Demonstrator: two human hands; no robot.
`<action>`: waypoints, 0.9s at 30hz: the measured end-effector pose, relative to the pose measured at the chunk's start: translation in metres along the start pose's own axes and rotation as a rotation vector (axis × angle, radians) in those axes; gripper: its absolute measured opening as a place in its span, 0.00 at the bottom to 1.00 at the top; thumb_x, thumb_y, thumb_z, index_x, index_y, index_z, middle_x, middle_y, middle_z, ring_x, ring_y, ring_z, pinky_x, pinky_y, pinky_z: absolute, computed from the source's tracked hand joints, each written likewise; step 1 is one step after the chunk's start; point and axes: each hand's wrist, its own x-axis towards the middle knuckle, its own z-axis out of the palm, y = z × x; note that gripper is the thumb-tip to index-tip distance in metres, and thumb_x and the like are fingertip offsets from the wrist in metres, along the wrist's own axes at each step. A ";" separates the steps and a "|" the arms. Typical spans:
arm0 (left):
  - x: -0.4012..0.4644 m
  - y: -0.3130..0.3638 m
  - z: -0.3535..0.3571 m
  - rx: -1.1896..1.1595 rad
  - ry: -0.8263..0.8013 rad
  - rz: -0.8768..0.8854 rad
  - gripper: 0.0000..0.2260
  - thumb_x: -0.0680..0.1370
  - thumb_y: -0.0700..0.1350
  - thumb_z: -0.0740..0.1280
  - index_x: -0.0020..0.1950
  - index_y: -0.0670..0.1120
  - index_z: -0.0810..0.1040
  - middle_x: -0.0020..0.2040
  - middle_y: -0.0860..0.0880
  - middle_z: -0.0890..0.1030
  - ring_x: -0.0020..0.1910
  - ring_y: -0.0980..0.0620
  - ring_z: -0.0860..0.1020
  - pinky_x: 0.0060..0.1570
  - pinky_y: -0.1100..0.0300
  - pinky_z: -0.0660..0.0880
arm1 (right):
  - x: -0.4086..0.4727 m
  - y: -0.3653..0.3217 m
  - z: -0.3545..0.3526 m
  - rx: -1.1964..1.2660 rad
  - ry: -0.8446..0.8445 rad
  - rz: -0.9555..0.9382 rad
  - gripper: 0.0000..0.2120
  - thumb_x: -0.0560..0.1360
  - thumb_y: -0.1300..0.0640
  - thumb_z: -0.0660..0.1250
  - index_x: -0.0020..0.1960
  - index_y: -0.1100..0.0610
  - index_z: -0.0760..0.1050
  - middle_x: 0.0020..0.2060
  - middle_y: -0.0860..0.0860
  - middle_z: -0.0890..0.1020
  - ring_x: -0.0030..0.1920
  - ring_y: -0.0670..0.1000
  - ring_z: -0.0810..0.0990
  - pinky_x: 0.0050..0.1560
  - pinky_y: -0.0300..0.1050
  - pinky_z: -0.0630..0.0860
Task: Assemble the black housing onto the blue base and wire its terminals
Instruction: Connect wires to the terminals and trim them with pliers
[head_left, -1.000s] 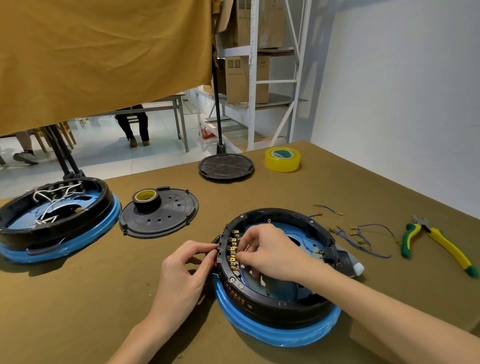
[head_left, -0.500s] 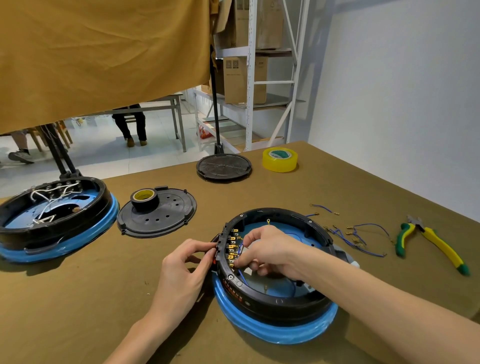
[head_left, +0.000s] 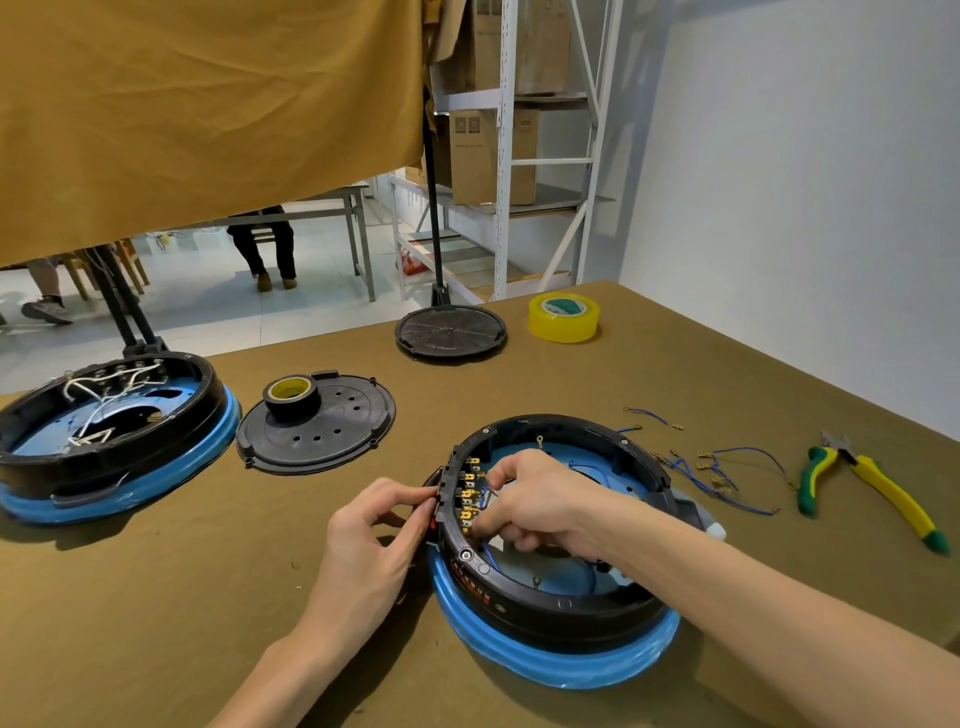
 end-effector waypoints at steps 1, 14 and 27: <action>0.000 0.000 0.000 0.004 0.002 0.000 0.14 0.78 0.40 0.71 0.54 0.60 0.82 0.48 0.62 0.83 0.52 0.58 0.81 0.50 0.66 0.77 | 0.000 0.001 0.000 -0.005 0.000 -0.008 0.18 0.74 0.73 0.72 0.50 0.55 0.68 0.31 0.52 0.73 0.23 0.45 0.70 0.22 0.37 0.66; 0.001 0.002 0.002 0.087 -0.102 -0.026 0.19 0.82 0.52 0.60 0.73 0.59 0.70 0.68 0.70 0.71 0.70 0.69 0.68 0.64 0.73 0.67 | 0.012 0.001 -0.009 -0.582 0.207 -0.340 0.10 0.83 0.60 0.63 0.62 0.63 0.77 0.31 0.55 0.84 0.21 0.44 0.78 0.24 0.35 0.73; 0.004 -0.009 0.004 0.108 -0.224 -0.059 0.20 0.86 0.45 0.58 0.75 0.64 0.67 0.71 0.70 0.71 0.72 0.70 0.66 0.70 0.68 0.62 | 0.015 -0.010 -0.020 -0.452 0.115 -0.124 0.08 0.82 0.62 0.65 0.52 0.67 0.80 0.26 0.52 0.79 0.19 0.46 0.73 0.19 0.38 0.68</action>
